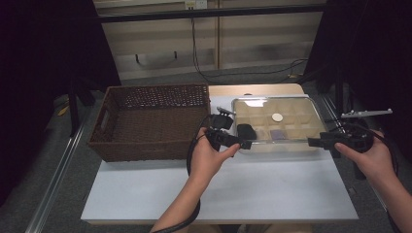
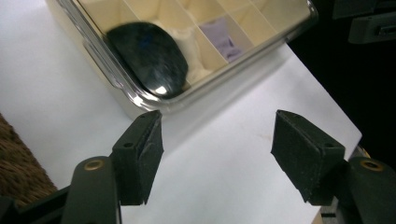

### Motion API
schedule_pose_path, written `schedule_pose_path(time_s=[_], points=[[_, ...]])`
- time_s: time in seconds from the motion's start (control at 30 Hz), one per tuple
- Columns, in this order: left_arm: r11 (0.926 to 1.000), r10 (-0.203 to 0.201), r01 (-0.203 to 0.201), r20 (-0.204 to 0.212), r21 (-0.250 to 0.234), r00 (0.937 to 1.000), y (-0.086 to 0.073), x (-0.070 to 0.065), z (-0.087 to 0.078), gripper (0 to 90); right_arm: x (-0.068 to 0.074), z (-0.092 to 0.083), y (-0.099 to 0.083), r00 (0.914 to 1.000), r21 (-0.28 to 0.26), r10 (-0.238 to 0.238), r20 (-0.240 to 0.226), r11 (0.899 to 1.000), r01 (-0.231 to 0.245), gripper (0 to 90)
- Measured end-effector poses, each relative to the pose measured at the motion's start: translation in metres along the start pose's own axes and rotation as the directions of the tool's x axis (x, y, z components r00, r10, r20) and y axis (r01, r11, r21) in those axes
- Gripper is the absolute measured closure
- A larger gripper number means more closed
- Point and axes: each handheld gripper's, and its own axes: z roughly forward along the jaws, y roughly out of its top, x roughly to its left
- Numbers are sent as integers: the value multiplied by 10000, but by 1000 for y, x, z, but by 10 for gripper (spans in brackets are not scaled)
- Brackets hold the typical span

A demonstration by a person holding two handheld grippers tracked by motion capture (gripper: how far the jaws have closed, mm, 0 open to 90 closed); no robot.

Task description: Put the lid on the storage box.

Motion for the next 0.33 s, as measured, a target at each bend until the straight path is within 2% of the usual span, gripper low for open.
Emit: schedule_pose_path(time_s=[0.13,0.23,0.33], points=[[10000,13,-13,-1,48,10000,-6,3,2,327,9,3,-7,9994,242,-331,-67,9992,332,315],[9998,169,-169,-16,80,9999,-9,2,2,318,14,5,-10,9991,331,-406,-98,9986,409,307],[9999,113,-114,30,43,9999,-10,2,2,316,15,6,-12,9988,384,-456,-154,9982,462,303]])
